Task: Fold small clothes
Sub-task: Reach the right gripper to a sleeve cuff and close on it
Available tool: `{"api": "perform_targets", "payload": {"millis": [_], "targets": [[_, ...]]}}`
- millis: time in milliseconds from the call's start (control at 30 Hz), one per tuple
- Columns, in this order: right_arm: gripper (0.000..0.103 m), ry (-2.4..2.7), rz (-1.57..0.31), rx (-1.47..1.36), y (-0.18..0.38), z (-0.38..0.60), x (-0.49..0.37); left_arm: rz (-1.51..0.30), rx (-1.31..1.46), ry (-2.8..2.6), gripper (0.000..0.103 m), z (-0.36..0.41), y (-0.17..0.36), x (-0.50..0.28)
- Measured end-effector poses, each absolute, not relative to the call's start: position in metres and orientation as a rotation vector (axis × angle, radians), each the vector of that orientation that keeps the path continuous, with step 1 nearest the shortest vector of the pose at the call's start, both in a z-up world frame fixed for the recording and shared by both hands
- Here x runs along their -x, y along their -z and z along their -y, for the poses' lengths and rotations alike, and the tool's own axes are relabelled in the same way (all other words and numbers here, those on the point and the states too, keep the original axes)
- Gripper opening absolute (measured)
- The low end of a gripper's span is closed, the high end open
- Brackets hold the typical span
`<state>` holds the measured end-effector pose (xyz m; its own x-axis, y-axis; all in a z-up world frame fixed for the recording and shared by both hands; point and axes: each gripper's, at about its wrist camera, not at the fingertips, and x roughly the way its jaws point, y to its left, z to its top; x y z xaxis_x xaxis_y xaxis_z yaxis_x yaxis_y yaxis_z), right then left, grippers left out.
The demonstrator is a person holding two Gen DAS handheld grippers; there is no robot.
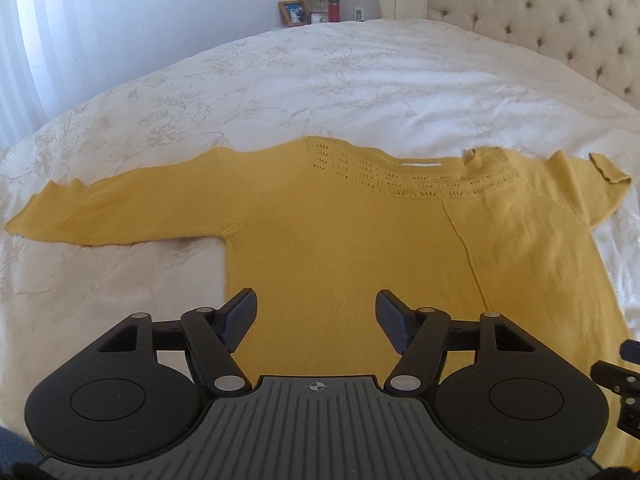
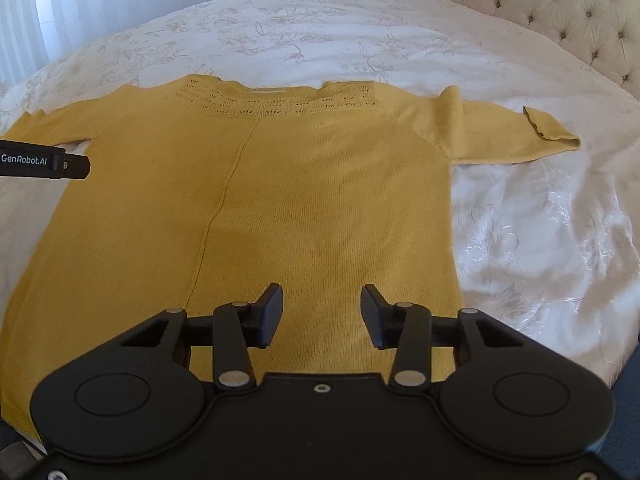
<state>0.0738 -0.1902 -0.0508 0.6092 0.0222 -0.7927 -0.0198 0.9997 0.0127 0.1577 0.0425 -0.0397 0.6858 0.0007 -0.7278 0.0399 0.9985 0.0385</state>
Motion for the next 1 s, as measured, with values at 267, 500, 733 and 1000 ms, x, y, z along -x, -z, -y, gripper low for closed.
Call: {"api": "perform_targets", "payload": {"millis": [267, 500, 733, 1000], "targets": [[0.051, 0.036, -0.869, -0.042, 0.047, 0.218, -0.127, -0.79, -0.063, 0.013, 0.065, -0.053, 0.061, -0.22], [0.051, 0.179, -0.808, 0.005, 0.048, 0.256, -0.181, -0.813, -0.053, 0.046, 0.065, -0.067, 0.087, -0.254], [0.051, 0.414, -0.768, 0.082, 0.069, 0.324, -0.251, -0.768, -0.049, 0.103, 0.065, -0.081, 0.098, -0.261], [0.051, 0.556, -0.742, 0.16, 0.086, 0.386, -0.316, -0.714, -0.049, 0.122, 0.066, -0.084, 0.105, -0.267]]}}
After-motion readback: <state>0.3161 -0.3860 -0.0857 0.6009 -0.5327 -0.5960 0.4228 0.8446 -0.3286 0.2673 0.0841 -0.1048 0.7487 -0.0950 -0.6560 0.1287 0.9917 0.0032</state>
